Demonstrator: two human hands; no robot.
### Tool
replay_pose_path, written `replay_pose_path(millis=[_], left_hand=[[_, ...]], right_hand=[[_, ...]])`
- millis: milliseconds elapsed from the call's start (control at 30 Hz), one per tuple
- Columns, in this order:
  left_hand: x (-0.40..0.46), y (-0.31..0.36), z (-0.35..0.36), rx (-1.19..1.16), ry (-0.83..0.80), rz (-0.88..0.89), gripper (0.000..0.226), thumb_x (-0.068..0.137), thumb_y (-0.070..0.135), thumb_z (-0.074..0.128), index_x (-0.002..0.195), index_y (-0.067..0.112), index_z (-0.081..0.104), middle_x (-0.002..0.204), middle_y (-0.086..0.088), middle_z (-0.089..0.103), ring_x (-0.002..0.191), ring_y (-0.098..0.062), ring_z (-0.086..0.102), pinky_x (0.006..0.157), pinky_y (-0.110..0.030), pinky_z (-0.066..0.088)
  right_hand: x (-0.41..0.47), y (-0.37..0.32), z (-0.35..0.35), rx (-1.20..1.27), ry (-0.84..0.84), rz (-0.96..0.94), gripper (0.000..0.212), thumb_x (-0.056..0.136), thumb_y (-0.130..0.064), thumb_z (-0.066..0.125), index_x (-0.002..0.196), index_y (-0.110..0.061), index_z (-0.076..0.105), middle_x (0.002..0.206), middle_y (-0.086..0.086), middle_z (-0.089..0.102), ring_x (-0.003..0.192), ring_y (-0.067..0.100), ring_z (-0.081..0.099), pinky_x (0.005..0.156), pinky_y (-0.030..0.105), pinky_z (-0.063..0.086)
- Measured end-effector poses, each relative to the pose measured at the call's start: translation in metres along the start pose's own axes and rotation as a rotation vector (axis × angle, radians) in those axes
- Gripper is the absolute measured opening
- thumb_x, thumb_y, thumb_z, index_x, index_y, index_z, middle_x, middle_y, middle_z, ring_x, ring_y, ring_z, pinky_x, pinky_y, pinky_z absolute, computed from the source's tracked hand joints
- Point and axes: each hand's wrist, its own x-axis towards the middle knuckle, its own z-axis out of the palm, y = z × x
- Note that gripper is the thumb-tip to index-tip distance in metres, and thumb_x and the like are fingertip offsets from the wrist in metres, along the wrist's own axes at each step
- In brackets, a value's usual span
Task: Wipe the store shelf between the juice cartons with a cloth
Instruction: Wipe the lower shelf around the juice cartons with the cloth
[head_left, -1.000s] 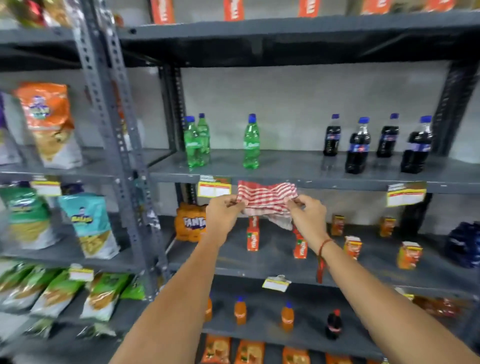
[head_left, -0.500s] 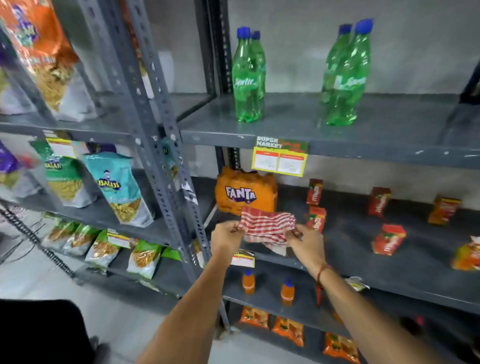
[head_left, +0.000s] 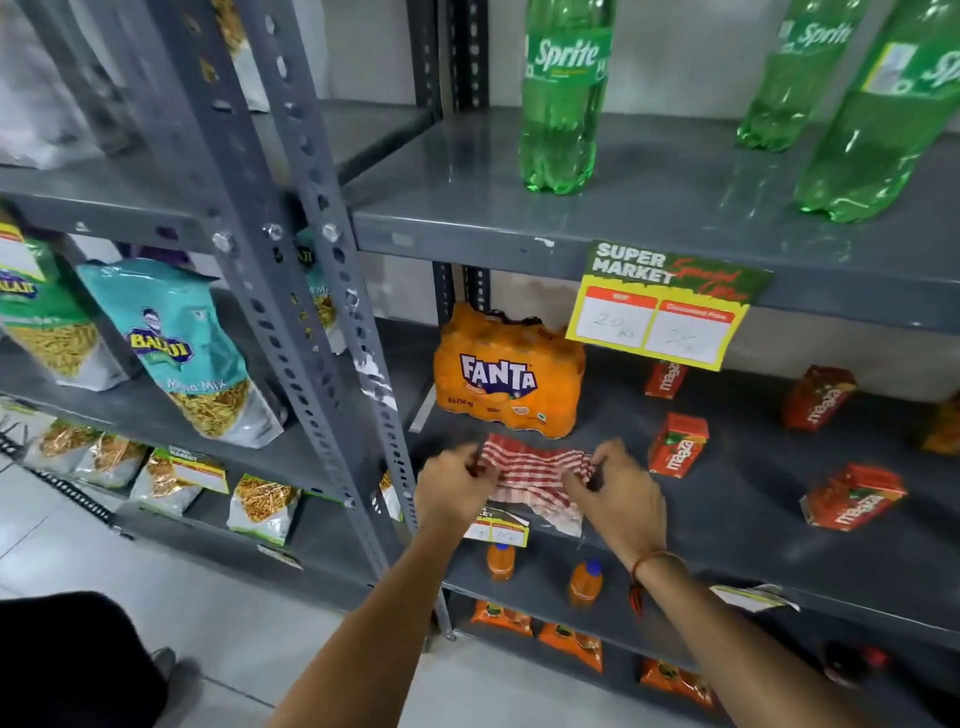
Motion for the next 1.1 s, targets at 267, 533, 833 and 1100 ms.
replay_pose_path(millis=[267, 533, 833, 1100], left_hand=[[0.028, -0.02, 0.01, 0.36, -0.018, 0.286, 0.066, 0.097, 0.03, 0.032, 0.15, 0.014, -0.003, 0.161, -0.003, 0.001, 0.146, -0.015, -0.007, 0.121, -0.04, 0.004], [0.025, -0.046, 0.034, 0.378, -0.085, 0.278, 0.057, 0.1, 0.033, 0.018, 0.15, 0.011, 0.0, 0.161, -0.005, 0.001, 0.146, -0.014, -0.006, 0.12, -0.035, -0.002], [0.025, -0.048, 0.038, 0.469, -0.053, 0.305, 0.058, 0.097, 0.029, 0.027, 0.149, 0.007, 0.012, 0.159, -0.008, 0.015, 0.147, -0.017, 0.007, 0.119, -0.035, -0.002], [0.024, -0.045, 0.037, 0.474, -0.064, 0.285, 0.054, 0.1, 0.029, 0.02, 0.149, 0.008, 0.013, 0.159, -0.006, 0.015, 0.147, -0.014, 0.006, 0.12, -0.034, -0.001]], right_hand=[[0.037, -0.049, 0.03, -0.206, -0.124, -0.689, 0.03, 0.094, -0.04, 0.044, 0.113, -0.021, 0.059, 0.107, 0.001, 0.066, 0.097, 0.02, 0.063, 0.083, 0.032, 0.05], [0.039, -0.02, 0.072, -0.354, -0.517, -0.693, 0.065, 0.099, -0.052, 0.02, 0.155, -0.021, 0.012, 0.163, 0.002, 0.016, 0.15, 0.018, 0.012, 0.119, 0.031, 0.003], [0.034, -0.018, 0.08, -0.313, -0.431, -0.634, 0.06, 0.102, -0.038, 0.035, 0.155, -0.017, 0.016, 0.163, 0.003, 0.017, 0.15, 0.017, 0.014, 0.117, 0.026, 0.002], [0.017, 0.009, 0.062, -0.29, -0.325, -0.43, 0.062, 0.097, -0.015, 0.046, 0.154, -0.016, 0.021, 0.161, 0.003, 0.023, 0.148, 0.017, 0.022, 0.121, 0.031, 0.021]])
